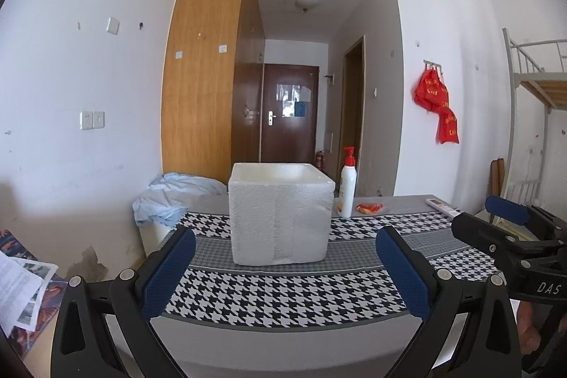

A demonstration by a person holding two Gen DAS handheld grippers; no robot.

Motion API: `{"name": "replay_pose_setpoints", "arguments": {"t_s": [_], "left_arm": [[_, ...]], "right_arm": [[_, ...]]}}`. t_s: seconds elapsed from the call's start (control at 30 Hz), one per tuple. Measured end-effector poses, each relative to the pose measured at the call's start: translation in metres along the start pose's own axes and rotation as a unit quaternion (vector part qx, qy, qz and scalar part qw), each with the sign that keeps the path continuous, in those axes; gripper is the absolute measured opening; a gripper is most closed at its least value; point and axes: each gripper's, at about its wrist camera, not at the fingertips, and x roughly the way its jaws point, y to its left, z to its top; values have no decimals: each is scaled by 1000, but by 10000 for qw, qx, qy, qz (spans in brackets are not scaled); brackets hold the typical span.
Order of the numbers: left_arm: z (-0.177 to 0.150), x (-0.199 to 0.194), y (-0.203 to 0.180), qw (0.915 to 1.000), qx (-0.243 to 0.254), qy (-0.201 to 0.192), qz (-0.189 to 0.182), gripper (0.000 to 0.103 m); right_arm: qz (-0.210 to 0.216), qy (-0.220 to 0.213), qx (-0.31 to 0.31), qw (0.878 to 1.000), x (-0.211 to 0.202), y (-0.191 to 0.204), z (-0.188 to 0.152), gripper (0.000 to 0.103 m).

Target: Organize soft objects

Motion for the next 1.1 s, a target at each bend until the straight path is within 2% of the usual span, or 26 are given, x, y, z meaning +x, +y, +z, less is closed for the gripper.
{"name": "replay_pose_setpoints", "arguments": {"t_s": [0.53,1.1], "left_arm": [[-15,-26,-6,9999,5,-104,-119,102],[-26,-36,-9,9997,49,-119,-196,102]], "right_arm": [[-46,-112,20,9999,-24,9,-19,98],[-32,-15,33,10000,-27,13,-34,98]]}}
